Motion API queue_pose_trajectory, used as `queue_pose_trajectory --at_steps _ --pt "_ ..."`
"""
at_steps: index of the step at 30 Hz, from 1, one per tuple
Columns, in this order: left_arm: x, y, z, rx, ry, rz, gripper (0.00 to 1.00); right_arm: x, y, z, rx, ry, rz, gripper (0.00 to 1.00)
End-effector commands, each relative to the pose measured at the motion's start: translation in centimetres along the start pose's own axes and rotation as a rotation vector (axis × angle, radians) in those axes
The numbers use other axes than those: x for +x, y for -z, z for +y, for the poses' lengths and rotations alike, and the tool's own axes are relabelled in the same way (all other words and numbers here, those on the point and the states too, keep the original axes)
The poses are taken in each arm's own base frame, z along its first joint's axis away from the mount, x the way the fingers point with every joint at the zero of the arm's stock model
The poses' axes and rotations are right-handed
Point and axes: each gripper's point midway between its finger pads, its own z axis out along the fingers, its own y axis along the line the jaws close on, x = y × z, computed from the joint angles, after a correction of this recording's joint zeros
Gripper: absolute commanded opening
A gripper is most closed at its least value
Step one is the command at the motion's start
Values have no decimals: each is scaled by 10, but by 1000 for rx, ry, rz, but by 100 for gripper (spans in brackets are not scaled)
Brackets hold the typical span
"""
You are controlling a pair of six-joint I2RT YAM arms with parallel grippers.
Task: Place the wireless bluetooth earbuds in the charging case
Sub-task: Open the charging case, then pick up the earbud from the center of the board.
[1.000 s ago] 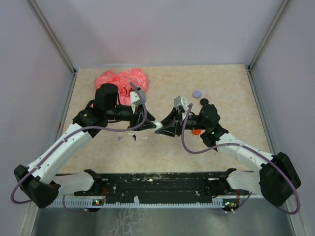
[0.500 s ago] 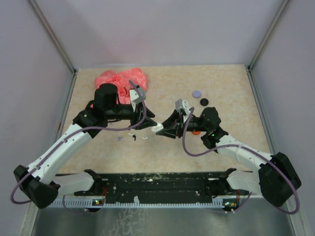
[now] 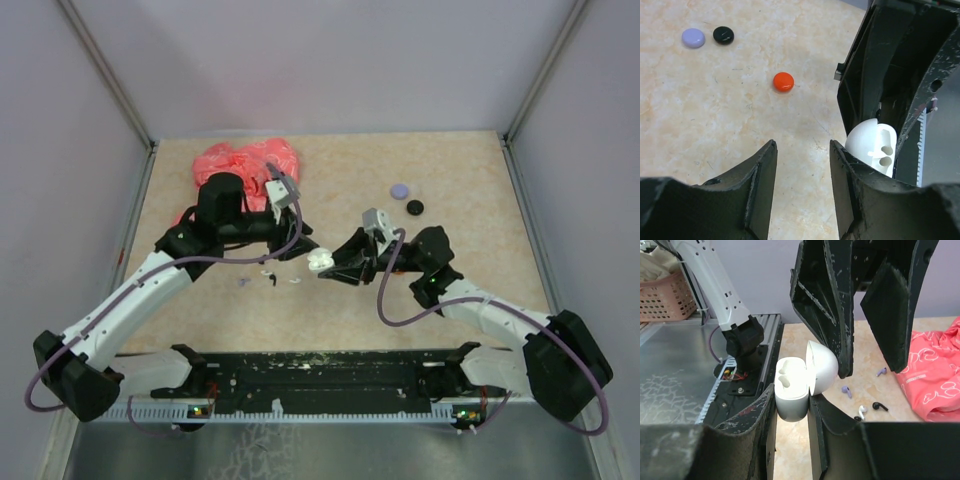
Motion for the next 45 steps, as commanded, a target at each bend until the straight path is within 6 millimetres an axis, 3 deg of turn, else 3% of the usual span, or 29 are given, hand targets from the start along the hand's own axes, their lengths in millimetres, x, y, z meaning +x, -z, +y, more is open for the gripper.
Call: queue_pose_trajectory --at_steps 1,5,8,12,18,23,34,45 --pt "-6 3 13 -84 17 -27 52 -24 -1 2 3 109 -63 0" --pt "-14 17 37 -277 75 -63 60 -6 4 -13 91 113 -15 0" --pt "-5 32 53 -421 140 -59 66 5 11 -23 168 127 -2 0" --pt "27 47 70 -583 254 4 69 11 21 -29 246 149 -9 0" --pt "94 54 78 -728 467 130 69 18 36 -41 369 176 0 0" --pt "133 41 75 -705 536 217 67 24 45 -46 429 179 -6 0" --pt "194 -11 85 -658 611 486 45 30 60 -49 514 187 -27 0" --pt "221 -36 95 -730 512 647 46 30 59 -48 504 181 -26 0"
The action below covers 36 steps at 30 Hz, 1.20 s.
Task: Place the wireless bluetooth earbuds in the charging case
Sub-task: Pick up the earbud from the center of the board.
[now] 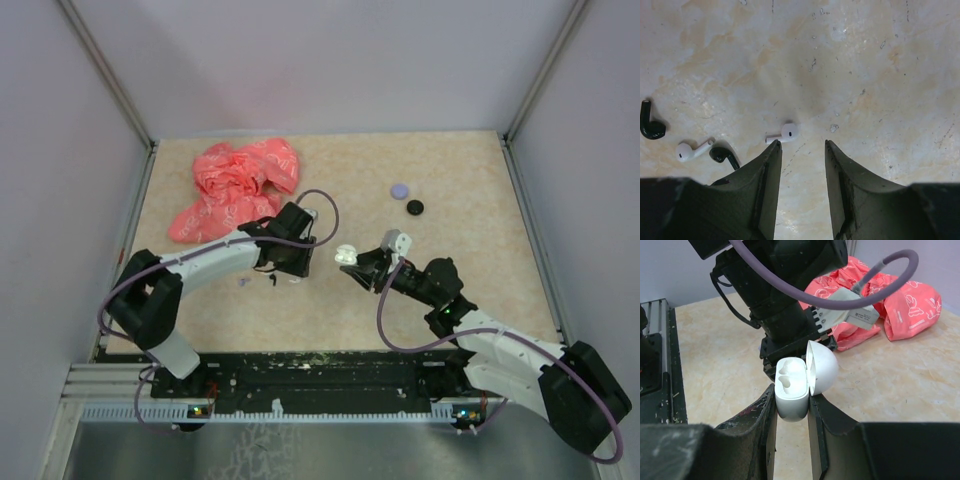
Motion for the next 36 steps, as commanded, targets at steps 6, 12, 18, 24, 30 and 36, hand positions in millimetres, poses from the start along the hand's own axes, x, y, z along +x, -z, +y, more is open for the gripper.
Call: queue_pose_trajectory --at_steps 6,12,18,24,30,36 --pt "7 -16 8 -106 -66 73 45 -25 -1 1 -8 50 -80 0" --pt "13 -23 3 -109 -92 100 42 -26 -2 2 -12 51 -81 0" --pt "17 -28 4 -121 -104 118 37 -27 -1 3 -17 51 -80 0" --pt "21 -31 8 -145 -113 135 36 -27 -2 3 -23 52 -80 0" --pt "28 -34 9 -151 -119 163 29 -28 -2 3 -23 53 -80 0" --pt "34 -32 13 -167 -120 179 20 -29 -2 3 -23 54 -83 0"
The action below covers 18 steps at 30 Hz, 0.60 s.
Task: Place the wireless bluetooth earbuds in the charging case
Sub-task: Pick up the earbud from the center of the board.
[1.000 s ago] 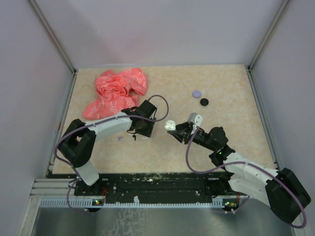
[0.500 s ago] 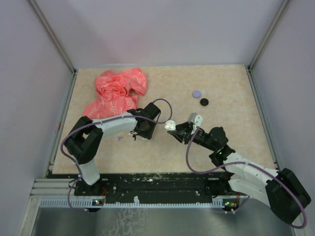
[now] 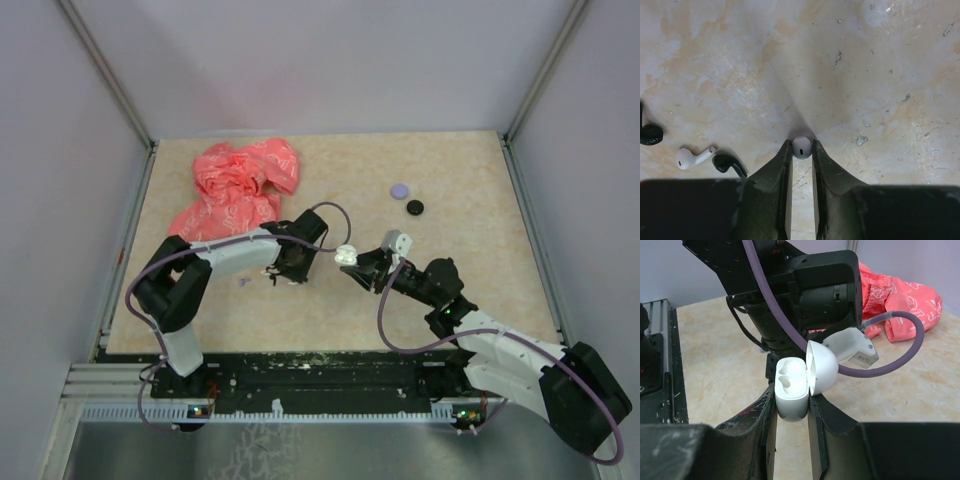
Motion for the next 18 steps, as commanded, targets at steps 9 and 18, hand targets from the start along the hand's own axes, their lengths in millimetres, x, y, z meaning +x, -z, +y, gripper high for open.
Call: queue_pose_trajectory --at_steps 9,18 --pt "-22 34 -2 45 1 -130 12 -29 -2 -3 13 62 -78 0" --pt "-67 104 -11 246 59 -405 12 -35 -2 -4 11 93 -115 0"
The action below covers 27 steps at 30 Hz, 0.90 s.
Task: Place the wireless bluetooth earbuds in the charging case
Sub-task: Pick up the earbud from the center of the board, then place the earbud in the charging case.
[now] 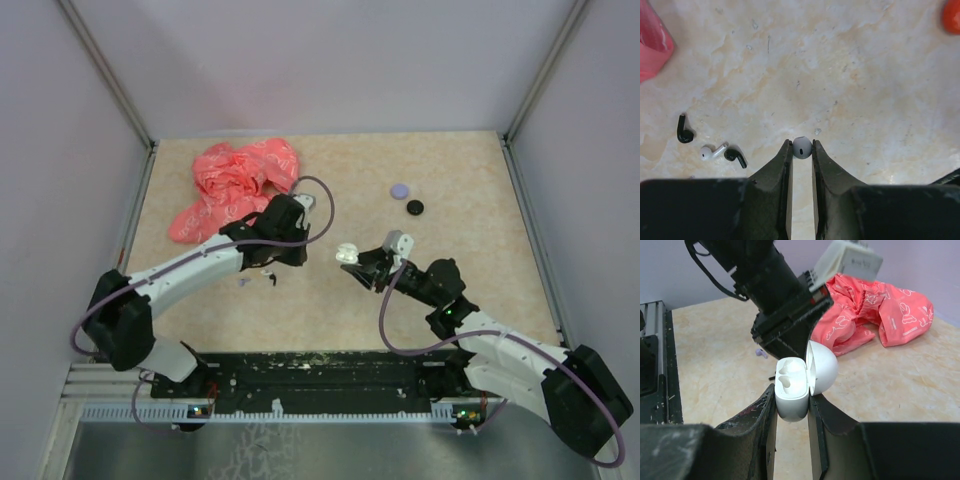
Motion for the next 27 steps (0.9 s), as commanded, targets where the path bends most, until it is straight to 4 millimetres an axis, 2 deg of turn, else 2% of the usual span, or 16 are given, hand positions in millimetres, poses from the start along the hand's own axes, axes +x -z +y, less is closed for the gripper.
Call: queue_pose_trajectory --at_steps 1,8,13,16,21,27 --pt "-36 31 -15 141 26 -166 12 -31 -4 -3 3 70 -106 0" --pt "-75 93 -32 377 78 -402 13 -37 -8 -5 6 86 -133 0" --pt "-90 140 -46 512 78 -535 15 -41 -13 -7 8 92 -148 0" --pt "-96 160 -53 575 90 -590 16 -45 -16 -8 8 97 -164 0" --pt "-99 183 -69 703 134 -630 18 -54 -24 -10 21 106 -207 0" --pt "-96 194 -82 834 187 -658 20 -63 -32 -10 50 120 -265 0"
